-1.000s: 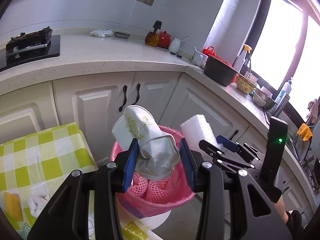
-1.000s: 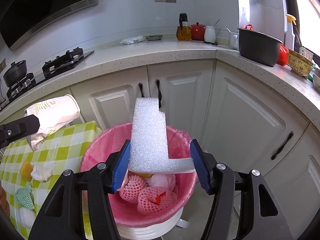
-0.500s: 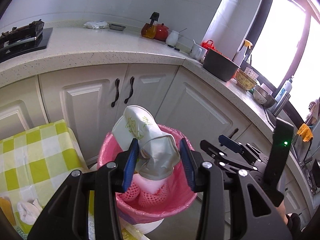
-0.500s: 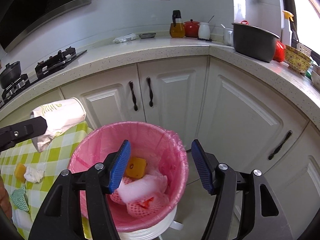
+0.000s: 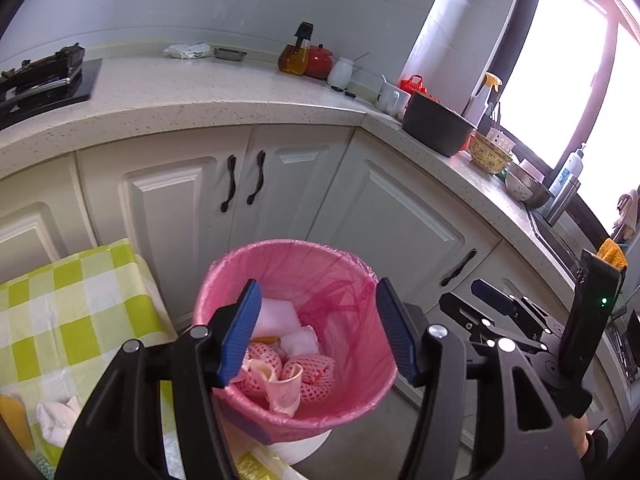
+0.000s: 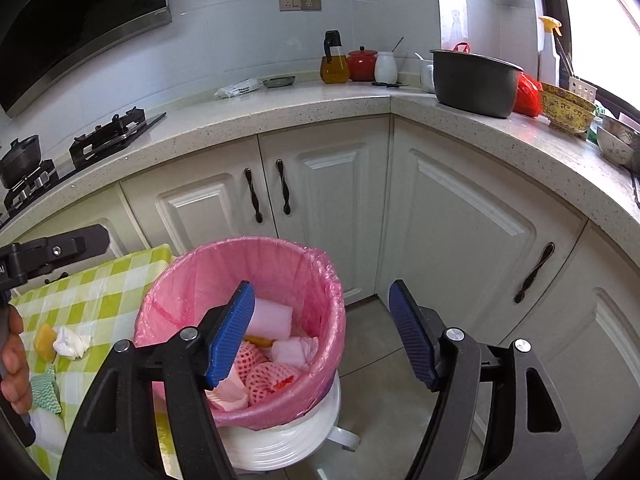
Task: Collect trash
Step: 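Move both open tools back over the table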
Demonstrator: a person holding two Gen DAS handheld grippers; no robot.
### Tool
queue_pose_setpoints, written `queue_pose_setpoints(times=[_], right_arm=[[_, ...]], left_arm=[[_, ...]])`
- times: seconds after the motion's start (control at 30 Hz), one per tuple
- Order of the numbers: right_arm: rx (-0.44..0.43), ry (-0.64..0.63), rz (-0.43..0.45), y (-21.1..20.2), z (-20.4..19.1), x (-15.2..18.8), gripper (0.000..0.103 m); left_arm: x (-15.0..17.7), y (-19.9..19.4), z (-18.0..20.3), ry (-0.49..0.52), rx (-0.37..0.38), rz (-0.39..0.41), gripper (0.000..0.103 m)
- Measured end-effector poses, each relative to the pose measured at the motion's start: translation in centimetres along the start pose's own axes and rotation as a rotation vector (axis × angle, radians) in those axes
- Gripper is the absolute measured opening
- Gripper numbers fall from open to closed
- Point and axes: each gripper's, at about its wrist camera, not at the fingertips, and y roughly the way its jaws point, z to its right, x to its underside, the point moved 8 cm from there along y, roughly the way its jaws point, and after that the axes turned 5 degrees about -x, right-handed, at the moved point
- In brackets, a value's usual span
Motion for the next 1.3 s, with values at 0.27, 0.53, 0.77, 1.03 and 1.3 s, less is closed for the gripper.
queue_pose_setpoints(times=[0.27,0.53,0.77,1.03,1.3], right_arm=[[-0.036,-0.003,0.002,-1.9,-2.8,2.3,0.071],[-0.071,-0.033,0.021,-5.0,-7.6,5.0,0.074],[-0.099,-0.025,0.021,-7.2,-11.5,7.4,0.075],[-0.151,-0.082,0.001,-8.6,-18.5,11.0,0.083],[-0.21,-0.151,-0.012,-10.1,-26.0,15.1,0.084]], left_arm=[[2.3,-7.9,-5.4,-0.027,-0.092,0.072,0.058],[6.8,-17.4,-12.8,-0.046,-0.248,0.122,0.06],[11.4,-23.7,-18.6,-0.065,-0.354,0.127,0.061],[16.3,-27.1,-24.5,-0.139,-0.409,0.104,0.061],[18.7,-28.4,-28.8,-0.169,-0.423,0.083,0.064]])
